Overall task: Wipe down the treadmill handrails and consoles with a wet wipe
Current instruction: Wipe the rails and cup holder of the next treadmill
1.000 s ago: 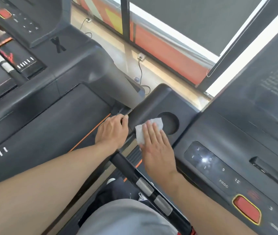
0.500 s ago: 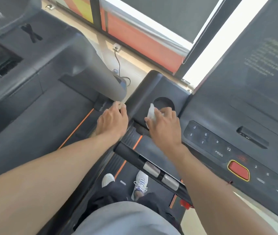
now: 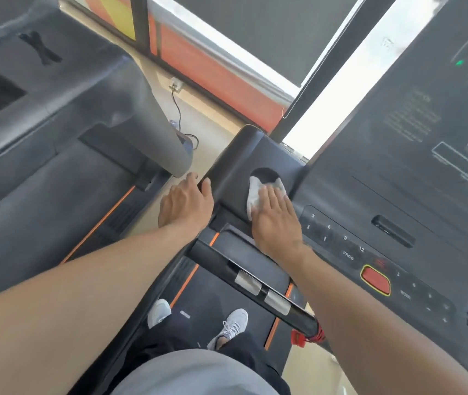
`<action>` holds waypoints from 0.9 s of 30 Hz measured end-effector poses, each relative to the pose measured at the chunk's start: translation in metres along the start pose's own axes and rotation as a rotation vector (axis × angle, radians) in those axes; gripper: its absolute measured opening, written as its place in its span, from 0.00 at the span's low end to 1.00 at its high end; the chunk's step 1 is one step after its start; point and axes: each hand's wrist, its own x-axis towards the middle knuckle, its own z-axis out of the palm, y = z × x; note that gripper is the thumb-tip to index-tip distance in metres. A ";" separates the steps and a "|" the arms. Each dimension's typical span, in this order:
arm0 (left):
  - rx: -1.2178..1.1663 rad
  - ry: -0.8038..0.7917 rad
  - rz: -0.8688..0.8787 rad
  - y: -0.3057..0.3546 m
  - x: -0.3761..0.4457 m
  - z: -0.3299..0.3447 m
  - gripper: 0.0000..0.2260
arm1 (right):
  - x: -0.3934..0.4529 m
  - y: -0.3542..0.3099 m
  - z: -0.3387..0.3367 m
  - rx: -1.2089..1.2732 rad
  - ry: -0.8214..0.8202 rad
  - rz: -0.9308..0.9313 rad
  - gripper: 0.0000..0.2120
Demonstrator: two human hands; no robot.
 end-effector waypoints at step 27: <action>0.062 0.133 -0.053 0.006 -0.007 -0.002 0.21 | 0.089 0.049 -0.035 0.119 -0.030 -0.359 0.27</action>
